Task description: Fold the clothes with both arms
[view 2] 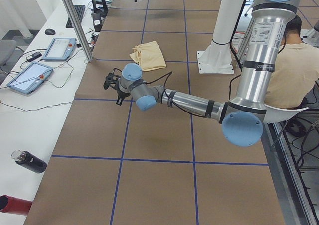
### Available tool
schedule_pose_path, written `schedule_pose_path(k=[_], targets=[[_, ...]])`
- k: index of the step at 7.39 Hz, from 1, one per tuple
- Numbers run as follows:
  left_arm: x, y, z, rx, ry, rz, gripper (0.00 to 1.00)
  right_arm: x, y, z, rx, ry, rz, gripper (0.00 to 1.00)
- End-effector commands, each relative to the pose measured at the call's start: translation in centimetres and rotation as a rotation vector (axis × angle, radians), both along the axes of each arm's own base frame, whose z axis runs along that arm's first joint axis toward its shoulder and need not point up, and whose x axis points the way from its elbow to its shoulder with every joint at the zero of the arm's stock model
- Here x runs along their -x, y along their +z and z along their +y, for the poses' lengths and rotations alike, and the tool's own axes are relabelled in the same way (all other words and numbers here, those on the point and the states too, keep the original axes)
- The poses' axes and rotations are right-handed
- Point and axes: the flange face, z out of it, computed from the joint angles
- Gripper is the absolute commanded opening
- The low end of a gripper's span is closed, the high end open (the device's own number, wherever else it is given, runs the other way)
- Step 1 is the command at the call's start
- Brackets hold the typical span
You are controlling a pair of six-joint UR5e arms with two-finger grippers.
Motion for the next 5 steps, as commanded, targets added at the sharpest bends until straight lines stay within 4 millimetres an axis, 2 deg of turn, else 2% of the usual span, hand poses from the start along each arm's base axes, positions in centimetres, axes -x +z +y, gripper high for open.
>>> schedule_pose_path(k=[1, 2, 5], targets=[[6.5, 4.5, 1.3, -0.027, 0.028, -0.124, 0.99, -5.1, 4.1, 2.9, -0.087, -0.15, 0.058, 1.0], [8.5, 5.4, 1.4, 0.006, 0.025, -0.15, 1.0, -6.5, 4.6, 3.2, -0.082, -0.169, 0.066, 1.0], [10.8, 6.2, 1.3, 0.171, 0.006, -0.159, 1.0, -6.6, 5.3, 3.5, -0.017, -0.175, 0.067, 1.0]])
